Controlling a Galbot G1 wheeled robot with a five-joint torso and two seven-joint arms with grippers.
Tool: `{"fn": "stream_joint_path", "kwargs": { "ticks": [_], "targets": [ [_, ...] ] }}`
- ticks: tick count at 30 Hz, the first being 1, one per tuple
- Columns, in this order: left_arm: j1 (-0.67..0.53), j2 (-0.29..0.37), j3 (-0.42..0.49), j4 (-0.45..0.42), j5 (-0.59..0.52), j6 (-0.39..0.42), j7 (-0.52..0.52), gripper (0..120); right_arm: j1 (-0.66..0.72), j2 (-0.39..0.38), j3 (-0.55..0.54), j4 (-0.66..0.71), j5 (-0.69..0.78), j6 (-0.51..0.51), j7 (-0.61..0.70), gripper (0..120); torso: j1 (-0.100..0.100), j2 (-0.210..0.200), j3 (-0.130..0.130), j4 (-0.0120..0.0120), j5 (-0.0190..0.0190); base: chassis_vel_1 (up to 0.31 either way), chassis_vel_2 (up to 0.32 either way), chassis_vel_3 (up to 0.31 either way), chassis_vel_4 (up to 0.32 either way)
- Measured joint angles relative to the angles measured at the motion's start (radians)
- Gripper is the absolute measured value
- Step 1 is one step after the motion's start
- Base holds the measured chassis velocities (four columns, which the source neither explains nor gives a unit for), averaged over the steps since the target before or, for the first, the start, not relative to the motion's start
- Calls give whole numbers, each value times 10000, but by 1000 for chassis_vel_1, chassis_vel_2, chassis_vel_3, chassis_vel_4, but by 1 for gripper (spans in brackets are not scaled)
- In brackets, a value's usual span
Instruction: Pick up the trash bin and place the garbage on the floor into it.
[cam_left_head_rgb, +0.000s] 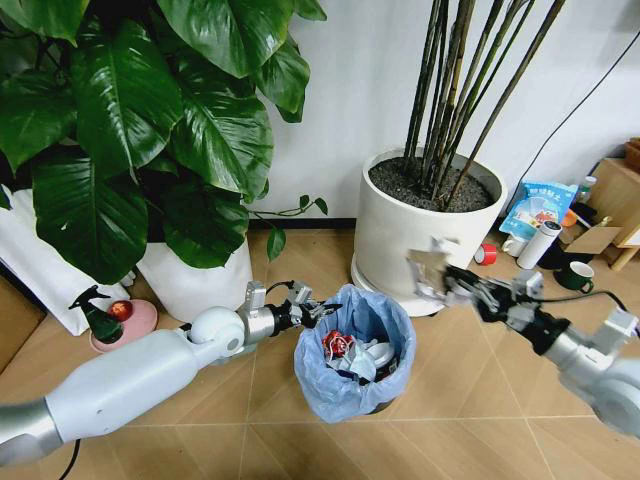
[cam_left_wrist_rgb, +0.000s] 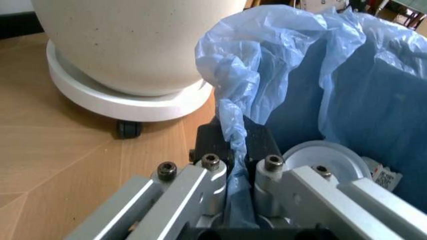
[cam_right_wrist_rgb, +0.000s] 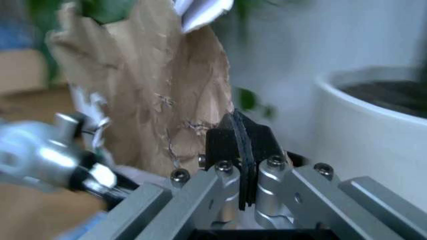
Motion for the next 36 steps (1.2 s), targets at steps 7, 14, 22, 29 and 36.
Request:
{"fn": "stream_joint_path", "kwargs": {
  "ticks": [7,14,22,29,36],
  "targets": [
    [-96,-42,19,-25,-73,12,-70,0,3266,-127,-3739,-561,573,-69,-1256,0,0,0,0,0,4,0,0,0,0],
    [-142,-15,7,-69,-117,19,-114,0,3370,-45,-4636,-921,506,-62,-1799,0,0,0,-1,-3,1,0,0,0,0],
    [-311,-113,53,-174,-246,55,-280,0,3767,-100,-5592,-1169,445,-134,-1936,0,0,0,-1,-3,0,0,0,0,0],
    [-479,-47,250,-318,-342,98,-396,0,4310,-61,-6172,-1935,251,-191,-1897,0,0,0,-1,-1,2,0,0,0,0],
    [-480,22,322,-407,-393,128,-466,0,4243,-78,-5960,-1952,168,-103,-1905,13,0,0,-1,-2,1,0,0,0,0]
  ]
}}
